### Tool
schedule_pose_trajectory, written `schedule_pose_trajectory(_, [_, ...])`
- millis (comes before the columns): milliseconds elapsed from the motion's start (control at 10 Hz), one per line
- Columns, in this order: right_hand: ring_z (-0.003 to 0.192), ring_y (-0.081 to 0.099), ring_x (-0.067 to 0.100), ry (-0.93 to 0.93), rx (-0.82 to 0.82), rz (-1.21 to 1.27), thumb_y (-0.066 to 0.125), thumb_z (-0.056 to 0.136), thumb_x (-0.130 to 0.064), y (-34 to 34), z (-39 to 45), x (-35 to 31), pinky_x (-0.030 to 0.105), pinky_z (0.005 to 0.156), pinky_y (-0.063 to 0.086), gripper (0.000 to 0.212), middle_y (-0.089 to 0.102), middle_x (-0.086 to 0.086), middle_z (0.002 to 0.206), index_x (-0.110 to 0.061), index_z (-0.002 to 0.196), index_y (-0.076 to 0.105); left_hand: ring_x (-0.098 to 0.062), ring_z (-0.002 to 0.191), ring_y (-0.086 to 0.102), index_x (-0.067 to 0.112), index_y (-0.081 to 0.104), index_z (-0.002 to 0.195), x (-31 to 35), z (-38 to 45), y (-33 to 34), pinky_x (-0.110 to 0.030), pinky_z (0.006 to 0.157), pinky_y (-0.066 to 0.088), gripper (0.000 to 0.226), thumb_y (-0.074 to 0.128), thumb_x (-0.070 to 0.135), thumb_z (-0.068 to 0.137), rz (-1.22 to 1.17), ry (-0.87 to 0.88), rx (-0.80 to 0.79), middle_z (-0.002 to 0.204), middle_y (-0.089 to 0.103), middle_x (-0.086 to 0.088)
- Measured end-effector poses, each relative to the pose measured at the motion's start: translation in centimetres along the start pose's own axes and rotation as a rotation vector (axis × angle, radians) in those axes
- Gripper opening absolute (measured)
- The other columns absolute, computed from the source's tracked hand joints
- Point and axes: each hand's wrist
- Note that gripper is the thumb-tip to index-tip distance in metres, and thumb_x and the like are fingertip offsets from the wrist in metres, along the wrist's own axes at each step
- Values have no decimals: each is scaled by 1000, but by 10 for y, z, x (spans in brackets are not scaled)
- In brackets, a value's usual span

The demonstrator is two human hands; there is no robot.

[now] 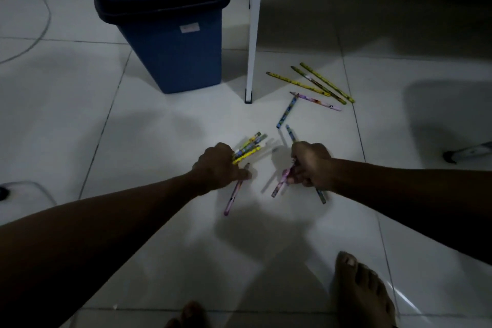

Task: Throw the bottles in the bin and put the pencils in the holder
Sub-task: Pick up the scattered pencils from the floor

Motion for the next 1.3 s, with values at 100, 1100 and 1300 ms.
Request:
schedule_pose_trajectory(100, [48, 58, 28, 8, 51, 21, 42, 88, -10, -20, 12, -4, 21, 41, 37, 14, 61, 21, 73, 0, 90, 52, -32, 117, 54, 11, 49, 123, 3, -8, 10, -34, 88, 44, 72, 75, 54, 72, 266, 53, -2, 127, 53, -13])
schedule_pose_trajectory(1100, [129, 51, 34, -368, 160, -539, 50, 96, -21, -6, 82, -86, 28, 80, 38, 41, 53, 15, 119, -3, 132, 53, -11, 37, 33, 2, 54, 80, 96, 9, -36, -17, 33, 30, 14, 59, 8, 91, -975, -41, -13, 53, 35, -6])
schedule_pose_trajectory(1300, [119, 58, 32, -361, 275, -431, 56, 93, -26, 7, 88, -88, 33, 91, 47, 37, 59, 14, 128, -4, 122, 55, -15, 46, 32, 3, 50, 90, 94, 10, -24, -23, 40, 35, 14, 55, 14, 97, -1100, -6, 16, 57, 32, -6])
Point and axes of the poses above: each hand's wrist, its own z-axis towards the middle knuckle, its own y-axis out of the palm, x = y × z
